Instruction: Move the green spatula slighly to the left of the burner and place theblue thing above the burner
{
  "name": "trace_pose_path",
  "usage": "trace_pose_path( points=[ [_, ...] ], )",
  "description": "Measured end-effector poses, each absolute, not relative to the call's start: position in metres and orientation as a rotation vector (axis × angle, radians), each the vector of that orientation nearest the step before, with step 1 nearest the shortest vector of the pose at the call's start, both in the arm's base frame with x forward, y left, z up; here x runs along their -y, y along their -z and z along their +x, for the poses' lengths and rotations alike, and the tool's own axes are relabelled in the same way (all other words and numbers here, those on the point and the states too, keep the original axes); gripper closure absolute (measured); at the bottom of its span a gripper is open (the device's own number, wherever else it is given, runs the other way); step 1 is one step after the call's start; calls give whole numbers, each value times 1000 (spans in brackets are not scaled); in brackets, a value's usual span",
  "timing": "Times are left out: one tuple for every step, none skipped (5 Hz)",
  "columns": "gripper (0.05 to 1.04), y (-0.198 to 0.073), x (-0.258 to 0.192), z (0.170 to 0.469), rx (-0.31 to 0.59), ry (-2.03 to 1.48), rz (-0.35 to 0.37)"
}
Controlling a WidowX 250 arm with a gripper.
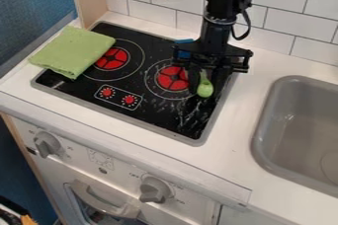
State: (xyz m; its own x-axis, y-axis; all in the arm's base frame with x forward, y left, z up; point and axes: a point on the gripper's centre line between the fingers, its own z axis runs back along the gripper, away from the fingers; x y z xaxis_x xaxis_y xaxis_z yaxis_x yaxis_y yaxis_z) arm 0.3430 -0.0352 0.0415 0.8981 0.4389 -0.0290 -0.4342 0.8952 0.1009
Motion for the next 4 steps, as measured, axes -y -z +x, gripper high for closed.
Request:
trace_pose_path(
  points=[
    [664,-39,34,343,-43,-446,94],
    [664,-36,37,328,-46,-405,109],
    [664,-31,42,312,1,-357,162],
    [593,-31,40,311,19,-357,188]
  ],
)
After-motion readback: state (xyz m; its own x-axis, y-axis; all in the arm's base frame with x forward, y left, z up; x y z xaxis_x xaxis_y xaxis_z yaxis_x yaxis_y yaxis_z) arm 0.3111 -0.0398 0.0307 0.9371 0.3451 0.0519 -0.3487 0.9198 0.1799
